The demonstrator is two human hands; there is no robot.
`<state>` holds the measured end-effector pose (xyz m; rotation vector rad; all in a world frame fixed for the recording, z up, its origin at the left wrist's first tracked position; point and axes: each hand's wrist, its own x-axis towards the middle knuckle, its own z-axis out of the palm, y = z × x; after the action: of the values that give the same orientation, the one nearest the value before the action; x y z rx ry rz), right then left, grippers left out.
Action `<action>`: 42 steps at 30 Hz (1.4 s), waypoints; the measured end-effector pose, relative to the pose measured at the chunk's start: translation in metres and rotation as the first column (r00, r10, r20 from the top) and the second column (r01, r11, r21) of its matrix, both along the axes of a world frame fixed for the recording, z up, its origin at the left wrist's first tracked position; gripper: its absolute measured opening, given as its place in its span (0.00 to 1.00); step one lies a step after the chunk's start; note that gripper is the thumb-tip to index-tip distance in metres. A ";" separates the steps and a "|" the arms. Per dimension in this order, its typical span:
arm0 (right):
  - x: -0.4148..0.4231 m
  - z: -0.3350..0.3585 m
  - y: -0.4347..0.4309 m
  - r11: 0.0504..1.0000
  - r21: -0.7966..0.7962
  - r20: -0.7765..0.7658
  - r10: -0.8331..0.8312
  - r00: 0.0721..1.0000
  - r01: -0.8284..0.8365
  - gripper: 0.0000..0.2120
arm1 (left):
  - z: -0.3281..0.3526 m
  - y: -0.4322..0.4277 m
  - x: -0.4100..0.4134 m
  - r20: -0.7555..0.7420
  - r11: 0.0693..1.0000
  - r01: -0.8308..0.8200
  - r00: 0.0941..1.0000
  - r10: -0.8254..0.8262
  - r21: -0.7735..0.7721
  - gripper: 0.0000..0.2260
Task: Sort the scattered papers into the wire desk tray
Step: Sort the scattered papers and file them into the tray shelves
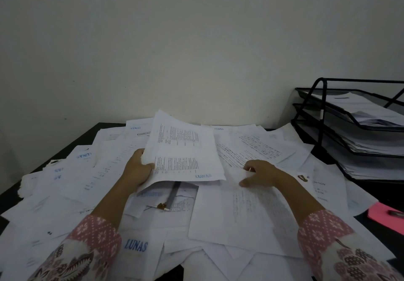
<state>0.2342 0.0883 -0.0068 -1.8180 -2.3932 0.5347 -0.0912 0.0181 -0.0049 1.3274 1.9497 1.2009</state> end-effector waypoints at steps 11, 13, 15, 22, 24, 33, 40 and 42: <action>0.030 0.008 0.008 0.828 0.093 -0.538 -0.426 0.728 0.553 0.20 | 0.004 -0.001 -0.005 0.141 0.996 -0.093 0.986 0.092 0.001 0.23; 0.025 0.007 0.006 0.816 -0.033 -0.619 -0.470 0.630 0.576 0.12 | 0.004 -0.001 0.001 0.126 0.998 -0.055 0.990 0.056 -0.015 0.22; 0.016 0.007 0.004 0.823 -0.119 -0.668 -0.480 0.568 0.555 0.07 | 0.004 -0.002 0.007 0.095 0.999 -0.008 0.995 0.012 -0.032 0.22; -0.025 0.006 -0.004 0.912 -0.283 -0.687 -0.409 0.600 0.297 0.13 | 0.002 -0.003 0.018 0.065 0.989 0.098 0.994 -0.092 -0.107 0.21; -0.035 0.004 -0.004 0.914 -0.254 -0.638 -0.405 0.655 0.318 0.17 | 0.003 -0.004 0.016 0.095 0.986 0.107 0.991 -0.095 -0.130 0.20; -0.071 0.008 -0.009 0.934 -0.215 -0.661 -0.354 0.662 0.285 0.11 | 0.012 -0.008 0.018 0.039 0.976 0.169 0.985 -0.166 -0.134 0.23; -0.076 0.011 -0.010 0.974 -0.054 -0.665 -0.198 0.721 0.218 0.15 | 0.011 -0.006 0.008 0.254 0.955 0.199 0.957 -0.140 -0.221 0.16; -0.081 0.009 -0.010 0.977 -0.042 -0.666 -0.183 0.723 0.209 0.16 | 0.009 -0.006 0.008 0.297 0.955 0.218 0.943 -0.153 -0.201 0.16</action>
<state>0.1529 0.0781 0.0018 -1.4806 -1.6873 0.9223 -0.0831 0.0120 0.0044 1.1267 1.6647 0.9762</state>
